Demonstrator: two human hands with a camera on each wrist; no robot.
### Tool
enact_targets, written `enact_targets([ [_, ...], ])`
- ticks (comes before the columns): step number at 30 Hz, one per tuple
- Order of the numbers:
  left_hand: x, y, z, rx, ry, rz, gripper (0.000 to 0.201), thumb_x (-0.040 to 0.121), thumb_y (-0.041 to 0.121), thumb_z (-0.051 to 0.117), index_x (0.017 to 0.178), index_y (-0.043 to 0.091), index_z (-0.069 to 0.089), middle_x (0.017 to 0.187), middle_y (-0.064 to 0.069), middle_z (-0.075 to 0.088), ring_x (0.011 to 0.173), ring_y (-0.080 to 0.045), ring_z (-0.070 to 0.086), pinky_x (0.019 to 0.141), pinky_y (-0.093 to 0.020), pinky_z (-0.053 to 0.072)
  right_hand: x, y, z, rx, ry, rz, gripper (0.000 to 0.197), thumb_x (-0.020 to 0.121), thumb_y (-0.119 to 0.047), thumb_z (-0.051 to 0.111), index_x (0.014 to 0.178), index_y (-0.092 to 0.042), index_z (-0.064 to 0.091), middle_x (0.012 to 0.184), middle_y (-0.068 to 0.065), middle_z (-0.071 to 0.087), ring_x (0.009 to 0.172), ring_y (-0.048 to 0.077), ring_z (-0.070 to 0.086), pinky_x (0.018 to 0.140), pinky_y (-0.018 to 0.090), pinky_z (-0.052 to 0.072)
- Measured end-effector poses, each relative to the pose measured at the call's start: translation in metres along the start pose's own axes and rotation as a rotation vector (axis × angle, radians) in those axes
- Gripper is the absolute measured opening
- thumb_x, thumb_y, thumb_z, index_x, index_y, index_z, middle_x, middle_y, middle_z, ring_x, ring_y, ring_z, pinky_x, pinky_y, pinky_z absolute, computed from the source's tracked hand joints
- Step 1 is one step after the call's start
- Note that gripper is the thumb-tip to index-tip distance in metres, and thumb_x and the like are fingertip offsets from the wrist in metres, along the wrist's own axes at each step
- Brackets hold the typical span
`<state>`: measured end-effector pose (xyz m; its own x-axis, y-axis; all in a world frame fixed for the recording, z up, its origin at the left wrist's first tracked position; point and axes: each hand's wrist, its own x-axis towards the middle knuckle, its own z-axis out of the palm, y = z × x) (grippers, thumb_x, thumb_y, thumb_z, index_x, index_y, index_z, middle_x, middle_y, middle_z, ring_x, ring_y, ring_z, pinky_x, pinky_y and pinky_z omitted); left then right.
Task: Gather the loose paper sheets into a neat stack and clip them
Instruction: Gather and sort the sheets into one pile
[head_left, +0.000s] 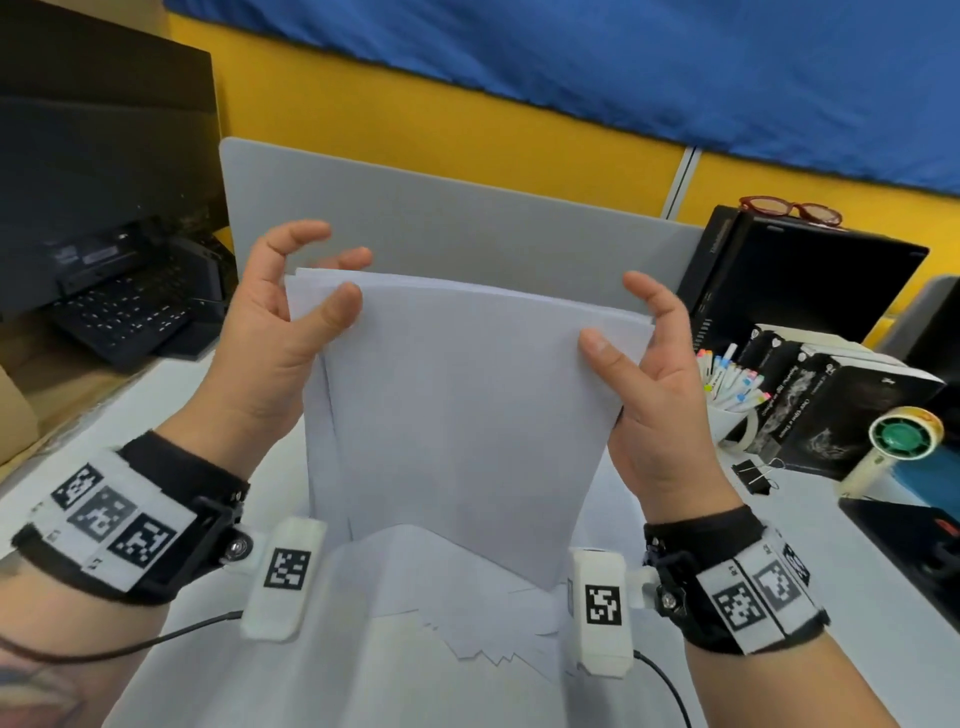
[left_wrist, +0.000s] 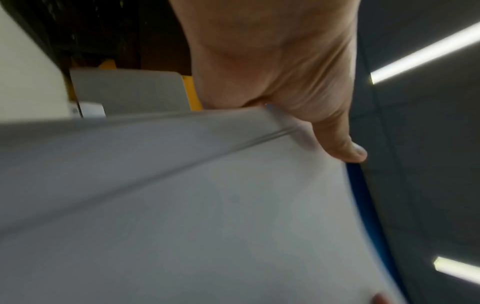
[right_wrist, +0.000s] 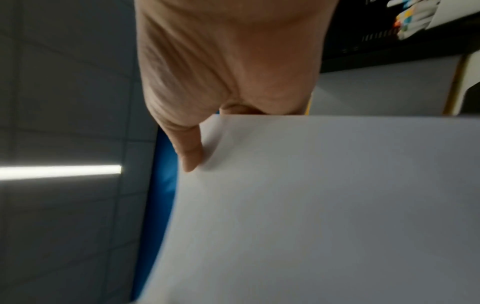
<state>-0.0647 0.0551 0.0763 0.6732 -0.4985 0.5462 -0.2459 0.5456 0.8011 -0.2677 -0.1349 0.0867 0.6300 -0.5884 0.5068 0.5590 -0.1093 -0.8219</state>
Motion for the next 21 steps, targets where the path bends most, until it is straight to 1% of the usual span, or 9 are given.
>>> enact_targets([
  [1,-0.002,-0.008,-0.003,0.047,-0.016,-0.031,0.057,0.072,0.039,0.086,0.122,0.033,0.058,0.119,0.004,0.072,0.109,-0.015,0.070,0.083,-0.028,0.059,-0.001,0.007,-0.003,-0.038,0.029,0.023,0.053,0.085,-0.005,0.067,0.132,-0.013,0.046,0.106,0.002,0.073,0.093,0.019,0.071,0.075,0.031,0.059],
  [3,-0.012,-0.031,-0.010,0.124,-0.077,-0.176,0.054,0.064,0.032,0.087,0.116,0.028,0.071,0.116,0.002,0.076,0.108,-0.018,0.072,0.084,-0.029,0.060,-0.008,0.024,-0.009,-0.109,0.052,0.126,0.052,0.081,-0.012,0.071,0.130,-0.006,0.055,0.115,0.007,0.072,0.101,0.022,0.071,0.079,0.033,0.057],
  [5,-0.028,-0.053,-0.015,0.134,-0.137,-0.375,0.053,0.057,0.032,0.095,0.107,0.028,0.079,0.115,0.001,0.078,0.108,-0.019,0.073,0.091,-0.035,0.060,-0.017,0.045,-0.017,-0.164,0.026,0.294,0.042,0.079,-0.016,0.073,0.120,-0.009,0.066,0.115,0.008,0.074,0.105,0.027,0.072,0.085,0.038,0.057],
  [7,-0.043,-0.066,-0.011,0.123,-0.195,-0.484,0.063,0.058,0.034,0.097,0.115,0.021,0.074,0.117,-0.001,0.077,0.111,-0.021,0.072,0.090,-0.032,0.060,-0.026,0.062,-0.019,-0.218,0.010,0.402,0.040,0.075,-0.015,0.079,0.114,-0.012,0.071,0.113,0.008,0.075,0.108,0.029,0.071,0.093,0.045,0.056],
  [11,-0.047,-0.067,0.013,0.149,-0.220,-0.469,0.048,0.074,0.020,0.078,0.121,0.021,0.069,0.116,0.002,0.077,0.109,-0.016,0.073,0.091,-0.030,0.059,-0.028,0.076,-0.007,-0.259,0.080,0.408,0.034,0.076,-0.007,0.084,0.108,-0.012,0.073,0.109,0.006,0.077,0.103,0.025,0.073,0.095,0.048,0.056],
  [13,-0.044,-0.070,0.017,0.211,-0.146,-0.453,0.032,0.084,0.022,0.074,0.115,0.025,0.071,0.110,0.008,0.079,0.103,-0.012,0.074,0.089,-0.029,0.058,-0.025,0.080,-0.005,-0.263,0.123,0.422,0.035,0.079,-0.010,0.083,0.112,-0.012,0.072,0.109,0.005,0.077,0.102,0.023,0.073,0.094,0.046,0.057],
  [15,-0.039,-0.074,0.011,0.304,-0.046,-0.464,0.018,0.092,0.023,0.071,0.109,0.029,0.071,0.102,0.013,0.079,0.096,-0.009,0.075,0.088,-0.031,0.057,-0.020,0.080,-0.012,-0.293,0.126,0.468,0.048,0.080,-0.018,0.084,0.124,-0.015,0.063,0.114,0.004,0.075,0.103,0.022,0.073,0.094,0.046,0.057],
  [18,-0.031,-0.076,-0.005,0.461,0.005,-0.497,0.017,0.096,0.024,0.068,0.112,0.024,0.070,0.104,0.009,0.076,0.095,-0.017,0.073,0.091,-0.040,0.056,-0.009,0.077,-0.038,-0.410,0.143,0.602,0.059,0.083,-0.027,0.081,0.130,-0.021,0.048,0.116,0.006,0.070,0.106,0.022,0.069,0.098,0.046,0.054],
  [21,-0.022,-0.084,-0.025,0.528,0.022,-0.679,0.027,0.097,0.017,0.066,0.122,0.008,0.066,0.107,-0.007,0.073,0.094,-0.029,0.069,0.083,-0.042,0.055,0.001,0.072,-0.075,-0.530,0.327,0.700,0.060,0.084,-0.037,0.078,0.133,-0.020,0.049,0.126,0.005,0.059,0.117,0.025,0.056,0.109,0.047,0.043],
])
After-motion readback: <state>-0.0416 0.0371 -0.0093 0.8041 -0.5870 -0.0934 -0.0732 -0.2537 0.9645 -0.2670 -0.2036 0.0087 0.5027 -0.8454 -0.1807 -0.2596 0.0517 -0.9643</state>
